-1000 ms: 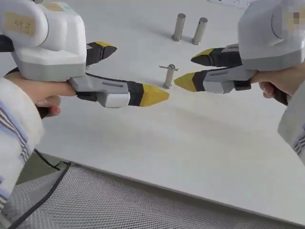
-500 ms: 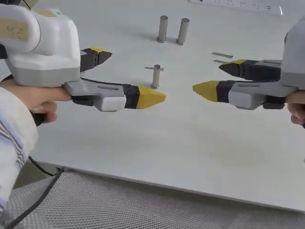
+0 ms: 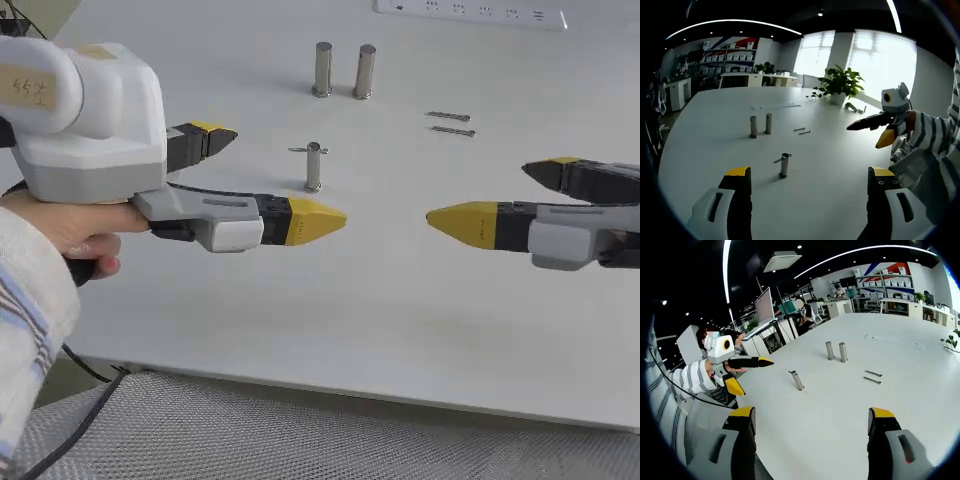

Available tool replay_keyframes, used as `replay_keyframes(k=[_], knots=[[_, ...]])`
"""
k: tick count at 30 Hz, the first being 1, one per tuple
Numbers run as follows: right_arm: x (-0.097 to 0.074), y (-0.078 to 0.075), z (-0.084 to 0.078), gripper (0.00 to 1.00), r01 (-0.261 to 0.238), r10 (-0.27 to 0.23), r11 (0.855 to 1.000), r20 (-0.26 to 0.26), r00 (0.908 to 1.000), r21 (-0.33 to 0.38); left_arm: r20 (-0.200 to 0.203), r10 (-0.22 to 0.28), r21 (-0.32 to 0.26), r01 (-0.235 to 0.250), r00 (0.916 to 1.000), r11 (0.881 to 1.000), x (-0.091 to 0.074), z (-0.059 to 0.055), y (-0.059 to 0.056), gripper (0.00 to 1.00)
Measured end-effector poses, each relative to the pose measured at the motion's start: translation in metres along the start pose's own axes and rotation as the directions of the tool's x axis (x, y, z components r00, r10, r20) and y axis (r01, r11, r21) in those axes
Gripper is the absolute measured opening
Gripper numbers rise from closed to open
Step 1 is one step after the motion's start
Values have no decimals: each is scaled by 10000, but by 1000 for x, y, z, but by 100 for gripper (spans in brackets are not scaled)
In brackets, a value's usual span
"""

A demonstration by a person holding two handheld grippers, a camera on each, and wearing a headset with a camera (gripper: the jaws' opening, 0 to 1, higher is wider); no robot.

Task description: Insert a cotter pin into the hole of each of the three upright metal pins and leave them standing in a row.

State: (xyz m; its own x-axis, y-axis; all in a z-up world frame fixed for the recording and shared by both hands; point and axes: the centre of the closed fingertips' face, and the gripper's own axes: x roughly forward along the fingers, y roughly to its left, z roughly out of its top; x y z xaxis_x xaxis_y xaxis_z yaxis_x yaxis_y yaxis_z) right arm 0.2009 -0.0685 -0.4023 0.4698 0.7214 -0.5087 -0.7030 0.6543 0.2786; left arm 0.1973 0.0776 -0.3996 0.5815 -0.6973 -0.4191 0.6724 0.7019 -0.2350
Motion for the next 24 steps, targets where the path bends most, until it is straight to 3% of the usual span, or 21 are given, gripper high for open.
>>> replay_keyframes(k=[4, 6, 11, 16, 20, 24], knots=[[-3, -9, -6, 98, 417, -417, 9976, -18, 9991, 550, -76, -29, -249, 28, 10000, 9997, 1, -10, -1, 97], [-6, -18, -9, 98, 991, -985, 9931, -123, 9951, 631, -108, -78, -362, 74, 9999, 9993, 2, -14, -3, 97], [-9, -20, -14, 98, 946, -939, 9912, -119, 9955, 922, -189, -114, -464, 105, 9998, 9989, 4, -18, -4, 98], [-12, -23, -18, 98, 1159, -1138, 9876, -252, 9932, 1060, -166, -75, -345, 69, 9998, 9994, 7, -10, 3, 98], [-16, -27, -26, 98, 1363, -1312, 9823, -469, 9902, 1283, -321, 211, 80, -208, 9993, 9998, 14, -1, 19, 99], [-19, -27, -30, 98, 1354, -1307, 9795, -410, 9906, 1492, -217, 374, 272, -368, 9991, 9990, 19, 14, 26, 99]])
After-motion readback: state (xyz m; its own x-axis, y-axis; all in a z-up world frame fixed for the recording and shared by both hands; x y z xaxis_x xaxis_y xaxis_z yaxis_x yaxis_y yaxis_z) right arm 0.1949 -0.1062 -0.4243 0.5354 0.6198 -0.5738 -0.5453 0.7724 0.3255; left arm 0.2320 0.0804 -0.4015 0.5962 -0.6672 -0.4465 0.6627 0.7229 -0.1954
